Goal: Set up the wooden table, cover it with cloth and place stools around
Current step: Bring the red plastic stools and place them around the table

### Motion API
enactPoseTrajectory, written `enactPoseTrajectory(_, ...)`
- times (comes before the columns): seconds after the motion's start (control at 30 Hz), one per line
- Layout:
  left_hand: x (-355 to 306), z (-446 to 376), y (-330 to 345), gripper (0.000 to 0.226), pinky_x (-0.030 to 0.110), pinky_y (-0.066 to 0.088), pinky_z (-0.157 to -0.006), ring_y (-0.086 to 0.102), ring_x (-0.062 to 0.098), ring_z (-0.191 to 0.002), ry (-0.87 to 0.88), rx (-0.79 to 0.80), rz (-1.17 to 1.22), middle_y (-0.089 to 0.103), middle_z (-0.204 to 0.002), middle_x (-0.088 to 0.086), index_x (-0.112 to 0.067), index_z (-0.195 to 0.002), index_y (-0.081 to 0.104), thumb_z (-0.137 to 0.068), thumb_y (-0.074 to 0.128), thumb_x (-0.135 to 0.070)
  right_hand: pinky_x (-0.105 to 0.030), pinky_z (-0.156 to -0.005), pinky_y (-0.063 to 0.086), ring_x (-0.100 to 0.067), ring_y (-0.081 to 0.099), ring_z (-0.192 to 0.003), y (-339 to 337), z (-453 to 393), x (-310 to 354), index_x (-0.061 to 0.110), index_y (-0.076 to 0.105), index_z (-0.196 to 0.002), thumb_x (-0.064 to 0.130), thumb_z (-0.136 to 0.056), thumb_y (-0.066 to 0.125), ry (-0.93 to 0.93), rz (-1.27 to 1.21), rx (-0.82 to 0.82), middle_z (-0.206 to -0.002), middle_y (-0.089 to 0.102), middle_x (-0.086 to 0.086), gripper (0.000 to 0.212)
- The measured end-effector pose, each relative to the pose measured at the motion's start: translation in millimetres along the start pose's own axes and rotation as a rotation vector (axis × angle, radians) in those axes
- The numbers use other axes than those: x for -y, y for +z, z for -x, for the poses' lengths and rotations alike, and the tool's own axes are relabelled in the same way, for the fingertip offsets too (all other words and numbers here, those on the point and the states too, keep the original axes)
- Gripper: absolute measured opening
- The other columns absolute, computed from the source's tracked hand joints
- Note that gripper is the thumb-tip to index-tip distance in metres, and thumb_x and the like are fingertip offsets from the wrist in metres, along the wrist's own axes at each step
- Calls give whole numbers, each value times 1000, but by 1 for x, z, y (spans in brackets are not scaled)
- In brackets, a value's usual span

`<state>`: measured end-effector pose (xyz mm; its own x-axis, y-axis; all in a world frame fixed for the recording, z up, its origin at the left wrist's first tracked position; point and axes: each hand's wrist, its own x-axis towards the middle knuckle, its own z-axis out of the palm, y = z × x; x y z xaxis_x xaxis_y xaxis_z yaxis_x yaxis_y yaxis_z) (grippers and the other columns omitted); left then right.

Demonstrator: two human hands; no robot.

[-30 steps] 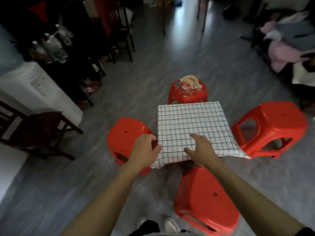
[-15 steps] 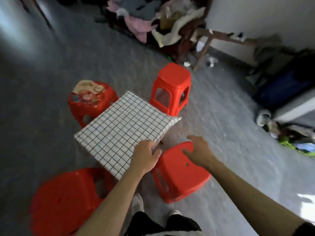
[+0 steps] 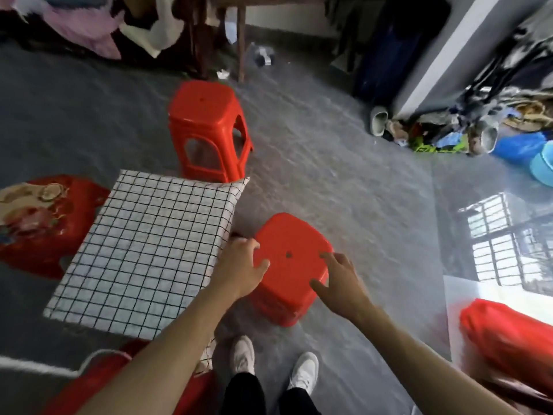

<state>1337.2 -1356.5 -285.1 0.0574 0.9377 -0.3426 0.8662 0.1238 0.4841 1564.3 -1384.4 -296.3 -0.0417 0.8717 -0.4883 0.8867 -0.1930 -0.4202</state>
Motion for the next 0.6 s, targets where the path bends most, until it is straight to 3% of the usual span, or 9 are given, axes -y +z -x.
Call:
enactPoseTrajectory(0.43,88,-147,134,48,36,45,-98,55,22,-113,54,93,-21,57,-127,4,-18,-129,54,-88,62,-41,-50,-103,42,-37,41,-130,141,-124,-72,22,33,-147,42,-85,66,218,-142,-103,-148,35,-15,74)
enactPoseTrajectory(0.6,121,-196,180,67,38,41,-102,46,24,-126,108,136,-122,47,-140,5,-21,-142,37,-86,62,-48,-54,-95,47,-40,39,-129,191,-173,-93,30,17,-147,64,-75,67,332,64,-67,-151,23,-15,94)
